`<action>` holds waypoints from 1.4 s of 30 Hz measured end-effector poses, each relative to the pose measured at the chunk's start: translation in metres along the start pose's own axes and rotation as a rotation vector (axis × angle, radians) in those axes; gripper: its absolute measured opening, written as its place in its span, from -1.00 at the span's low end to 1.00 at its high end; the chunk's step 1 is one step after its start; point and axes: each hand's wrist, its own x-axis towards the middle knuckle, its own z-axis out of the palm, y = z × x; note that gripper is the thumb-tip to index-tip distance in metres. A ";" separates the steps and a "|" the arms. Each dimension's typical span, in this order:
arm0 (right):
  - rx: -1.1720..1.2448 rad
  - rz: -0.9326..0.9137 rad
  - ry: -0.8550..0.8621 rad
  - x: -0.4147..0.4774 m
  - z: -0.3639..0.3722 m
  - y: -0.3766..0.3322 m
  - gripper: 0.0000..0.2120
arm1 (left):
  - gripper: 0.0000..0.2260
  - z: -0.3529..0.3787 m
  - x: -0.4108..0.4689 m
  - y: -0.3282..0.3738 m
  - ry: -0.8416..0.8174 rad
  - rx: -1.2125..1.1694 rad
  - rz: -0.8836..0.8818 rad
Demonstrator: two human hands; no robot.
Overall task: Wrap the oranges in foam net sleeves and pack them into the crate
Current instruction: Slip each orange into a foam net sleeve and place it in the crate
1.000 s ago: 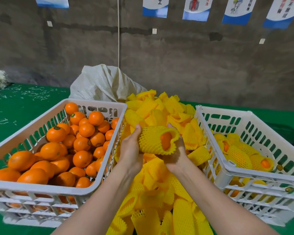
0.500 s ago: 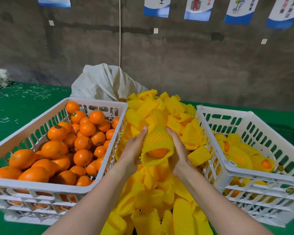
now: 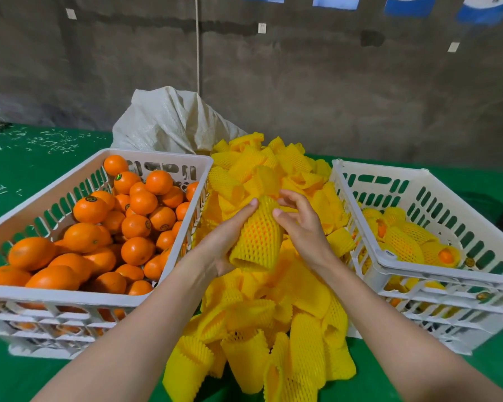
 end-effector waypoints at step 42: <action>-1.067 0.607 -0.131 0.105 -0.284 0.168 -0.12 | -0.84 0.180 0.129 -0.077 0.114 1.431 0.898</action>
